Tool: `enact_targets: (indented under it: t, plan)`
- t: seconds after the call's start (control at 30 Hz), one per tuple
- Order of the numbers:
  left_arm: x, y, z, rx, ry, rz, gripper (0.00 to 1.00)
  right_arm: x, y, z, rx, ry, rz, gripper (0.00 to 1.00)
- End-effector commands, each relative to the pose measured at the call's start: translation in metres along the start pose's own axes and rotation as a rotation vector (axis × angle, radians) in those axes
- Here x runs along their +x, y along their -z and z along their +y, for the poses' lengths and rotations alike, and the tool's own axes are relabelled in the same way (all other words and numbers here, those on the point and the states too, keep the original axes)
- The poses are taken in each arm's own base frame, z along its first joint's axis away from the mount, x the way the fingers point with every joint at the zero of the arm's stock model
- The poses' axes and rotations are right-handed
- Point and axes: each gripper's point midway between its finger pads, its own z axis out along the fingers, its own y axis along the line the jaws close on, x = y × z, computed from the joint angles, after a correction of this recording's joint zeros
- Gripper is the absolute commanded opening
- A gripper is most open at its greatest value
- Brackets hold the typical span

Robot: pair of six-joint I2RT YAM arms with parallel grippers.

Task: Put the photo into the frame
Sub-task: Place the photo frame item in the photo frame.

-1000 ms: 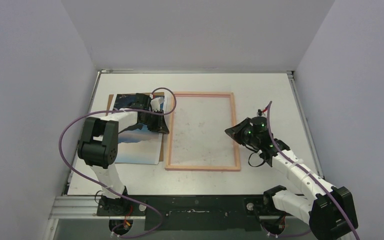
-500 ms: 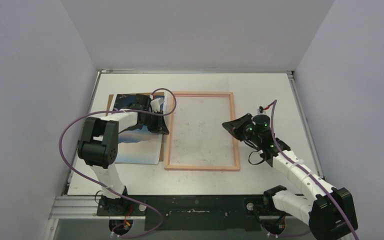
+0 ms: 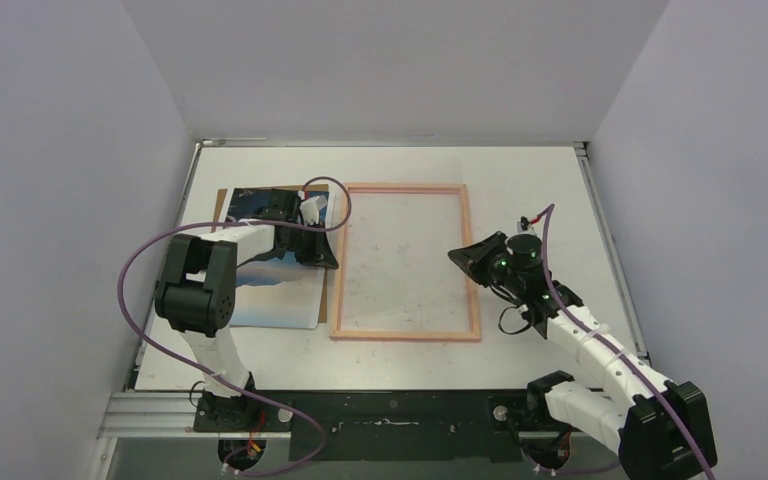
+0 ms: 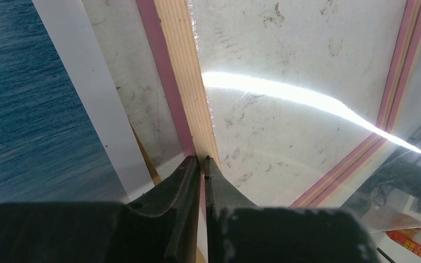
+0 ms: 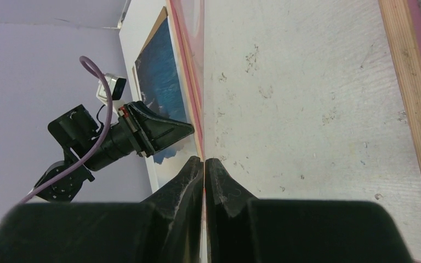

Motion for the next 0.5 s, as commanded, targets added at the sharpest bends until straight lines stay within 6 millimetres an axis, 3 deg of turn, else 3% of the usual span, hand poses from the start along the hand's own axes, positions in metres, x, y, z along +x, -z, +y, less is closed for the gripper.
enact_targets:
  t: [0.0, 0.47]
  plan:
    - [0.001, -0.003, -0.004, 0.023, -0.009, -0.005, 0.05, 0.003, 0.006, 0.004, -0.037, 0.010, 0.007, 0.05]
    - [-0.001, -0.004, 0.000, 0.003, -0.003, -0.018, 0.00, 0.003, 0.014, 0.031, -0.137, -0.060, 0.025, 0.05]
